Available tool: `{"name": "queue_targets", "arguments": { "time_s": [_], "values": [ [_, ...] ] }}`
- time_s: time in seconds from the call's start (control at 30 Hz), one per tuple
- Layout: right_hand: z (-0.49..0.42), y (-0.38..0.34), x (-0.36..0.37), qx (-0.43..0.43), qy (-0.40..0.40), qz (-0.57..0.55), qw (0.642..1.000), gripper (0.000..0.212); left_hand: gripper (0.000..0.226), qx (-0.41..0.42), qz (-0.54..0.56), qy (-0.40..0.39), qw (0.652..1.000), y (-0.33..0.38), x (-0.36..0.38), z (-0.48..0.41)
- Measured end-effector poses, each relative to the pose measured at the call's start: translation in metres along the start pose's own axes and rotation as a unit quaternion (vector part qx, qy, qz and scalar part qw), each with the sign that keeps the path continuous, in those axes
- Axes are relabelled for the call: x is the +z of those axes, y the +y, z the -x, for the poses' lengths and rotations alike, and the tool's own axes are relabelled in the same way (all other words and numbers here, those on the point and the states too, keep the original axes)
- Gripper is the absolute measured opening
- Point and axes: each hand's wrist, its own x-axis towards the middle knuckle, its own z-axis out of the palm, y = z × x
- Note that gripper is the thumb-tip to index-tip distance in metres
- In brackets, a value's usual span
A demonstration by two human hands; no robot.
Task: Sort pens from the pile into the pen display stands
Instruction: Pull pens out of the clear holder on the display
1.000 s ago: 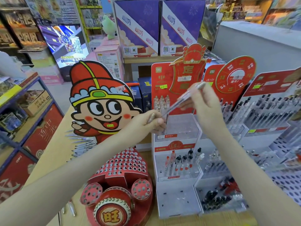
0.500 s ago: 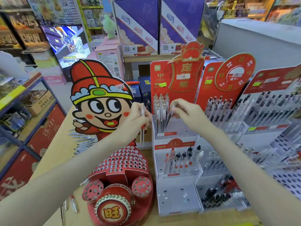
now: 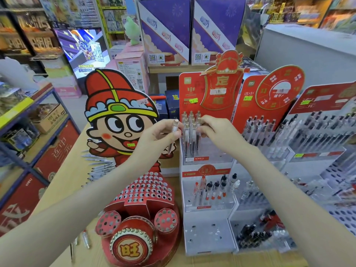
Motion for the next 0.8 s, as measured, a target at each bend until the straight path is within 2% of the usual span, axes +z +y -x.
{"name": "queue_targets", "arguments": {
  "time_s": [0.23,0.33,0.47,0.6,0.7,0.8],
  "values": [
    [0.01,0.007,0.002,0.029,0.026,-0.09,0.995,0.007,0.019,0.003,0.027,0.01,1.0,0.0,0.001,-0.002],
    [0.013,0.008,0.004,0.037,0.05,-0.085,0.994,0.006,0.019,0.008,0.022,0.012,1.0,-0.001,0.003,-0.003],
    [0.008,0.003,0.004,0.026,0.023,-0.046,0.998,0.005,0.02,0.013,0.011,0.01,1.0,-0.002,0.006,-0.005],
    [0.005,0.007,-0.001,0.061,0.056,-0.038,0.996,0.011,0.021,0.014,0.011,0.01,1.0,-0.003,0.006,-0.01],
    [0.009,0.002,0.0,0.036,0.017,-0.038,0.999,0.004,0.021,0.008,0.006,0.002,1.0,-0.006,0.007,-0.011],
    [0.012,-0.002,0.004,0.015,-0.01,-0.009,1.0,0.012,0.02,0.003,-0.008,-0.001,1.0,-0.009,0.006,-0.011]
  ]
}}
